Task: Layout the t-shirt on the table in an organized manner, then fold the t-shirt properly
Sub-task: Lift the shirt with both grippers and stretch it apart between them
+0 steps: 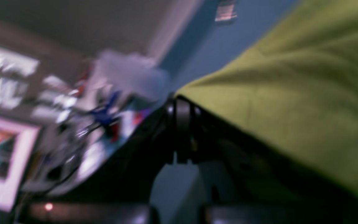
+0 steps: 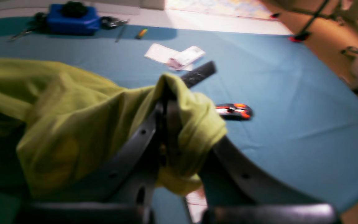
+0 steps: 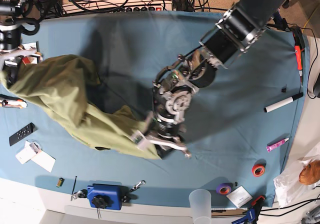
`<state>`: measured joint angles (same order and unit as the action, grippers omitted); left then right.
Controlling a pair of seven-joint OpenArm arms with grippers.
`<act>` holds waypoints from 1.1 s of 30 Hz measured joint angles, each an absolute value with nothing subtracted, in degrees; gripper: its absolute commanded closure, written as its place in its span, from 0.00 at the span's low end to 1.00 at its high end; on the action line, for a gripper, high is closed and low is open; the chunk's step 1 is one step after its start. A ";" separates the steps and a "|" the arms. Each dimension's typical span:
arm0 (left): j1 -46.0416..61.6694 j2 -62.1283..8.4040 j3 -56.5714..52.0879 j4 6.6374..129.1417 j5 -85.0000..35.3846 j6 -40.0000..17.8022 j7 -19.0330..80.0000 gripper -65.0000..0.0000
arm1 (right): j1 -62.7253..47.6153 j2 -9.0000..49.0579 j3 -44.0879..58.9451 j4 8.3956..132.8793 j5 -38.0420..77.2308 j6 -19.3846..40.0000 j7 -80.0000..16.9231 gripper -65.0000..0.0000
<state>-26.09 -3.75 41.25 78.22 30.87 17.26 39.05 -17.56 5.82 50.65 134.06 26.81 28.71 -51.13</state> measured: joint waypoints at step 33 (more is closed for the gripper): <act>-26.06 -24.62 15.62 84.75 26.28 12.14 48.34 1.00 | 19.90 14.17 31.48 95.33 19.94 28.51 -50.68 1.00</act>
<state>-26.06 -24.62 15.62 84.75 26.28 12.14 48.34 19.90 14.17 31.48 95.33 19.94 28.51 -50.68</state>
